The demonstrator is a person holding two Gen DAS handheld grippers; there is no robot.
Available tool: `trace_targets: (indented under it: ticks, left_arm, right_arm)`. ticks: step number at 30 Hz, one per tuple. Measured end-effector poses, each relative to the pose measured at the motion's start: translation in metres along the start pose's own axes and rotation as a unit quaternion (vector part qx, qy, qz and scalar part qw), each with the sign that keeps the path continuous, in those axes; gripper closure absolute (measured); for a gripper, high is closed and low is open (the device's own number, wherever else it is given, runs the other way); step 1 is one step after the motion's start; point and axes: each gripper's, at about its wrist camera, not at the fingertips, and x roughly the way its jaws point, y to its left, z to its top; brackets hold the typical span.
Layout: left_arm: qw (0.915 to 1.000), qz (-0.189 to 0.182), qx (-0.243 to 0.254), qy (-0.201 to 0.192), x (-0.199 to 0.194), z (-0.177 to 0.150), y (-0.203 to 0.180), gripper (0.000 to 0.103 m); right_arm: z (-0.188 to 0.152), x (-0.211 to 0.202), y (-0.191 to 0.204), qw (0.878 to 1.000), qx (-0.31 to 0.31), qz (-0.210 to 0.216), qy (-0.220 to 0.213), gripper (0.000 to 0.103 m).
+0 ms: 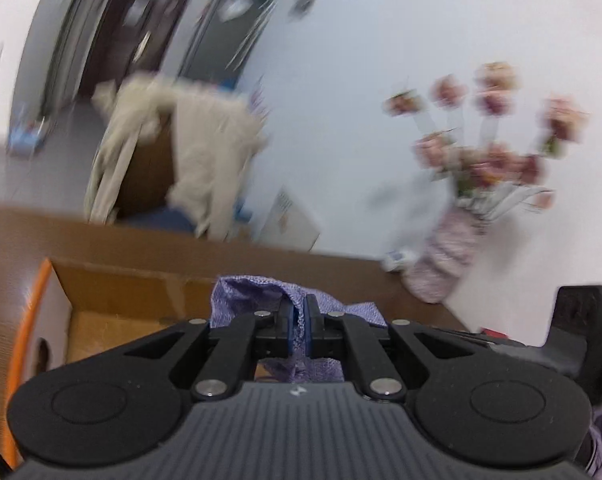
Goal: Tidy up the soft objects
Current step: 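Grasp the purple mesh pouch with both grippers and lift it, then lower the purple pouch into the cardboard box and open both grippers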
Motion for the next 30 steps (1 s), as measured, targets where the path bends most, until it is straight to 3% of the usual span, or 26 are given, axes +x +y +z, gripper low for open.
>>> trace_targets:
  ticks: [3,6,7,8,9,12,13,16,20,22,25,30]
  left_arm:
    - [0.9978,0.033,-0.036,0.045,0.059,0.01,0.026,0.098]
    - [0.9949,0.06,-0.049,0.064,0.098,0.006,0.038,0.094]
    - [0.9935,0.082,-0.049,0.062,0.105,0.004,0.039,0.078]
    - [0.9922,0.097,-0.046,0.064,0.109,0.001,0.04,0.053]
    - [0.9915,0.105,-0.041,0.066,0.111,-0.001,0.04,0.047]
    - [0.9927,0.102,-0.021,0.062,0.105,-0.003,0.038,0.046]
    - [0.9927,0.1,-0.015,0.065,0.101,-0.002,0.035,0.042]
    - [0.993,0.109,0.006,0.046,0.079,0.007,0.024,0.033]
    - [0.9923,0.116,0.034,0.026,0.037,0.019,0.005,0.019]
    - [0.9913,0.121,0.051,0.015,0.01,0.023,-0.006,0.018]
    - [0.9877,0.134,0.08,-0.006,-0.03,0.023,-0.024,0.003]
    - [0.9792,0.151,0.127,-0.047,-0.092,0.01,-0.056,0.001]
  right_arm:
    - [0.018,0.059,-0.023,0.999,-0.014,-0.037,0.035,0.087]
    - [0.025,0.107,-0.046,0.995,-0.01,-0.073,0.073,0.088]
    - [0.026,0.118,-0.05,0.992,-0.019,-0.094,0.078,0.087]
    - [0.024,0.129,-0.053,0.989,-0.027,-0.114,0.088,0.084]
    - [0.024,0.138,-0.055,0.985,-0.03,-0.131,0.104,0.08]
    - [0.017,0.155,-0.052,0.977,-0.044,-0.147,0.147,0.054]
    - [0.015,0.155,-0.05,0.976,-0.055,-0.153,0.145,0.053]
    - [0.016,0.146,-0.041,0.973,-0.075,-0.177,0.128,0.052]
    - [0.034,0.116,-0.029,0.977,-0.078,-0.168,0.102,0.049]
    - [0.042,0.093,-0.02,0.979,-0.085,-0.168,0.083,0.043]
    - [0.053,0.051,-0.011,0.981,-0.089,-0.161,0.056,0.035]
    - [0.06,-0.021,0.014,0.98,-0.12,-0.155,0.028,0.02]
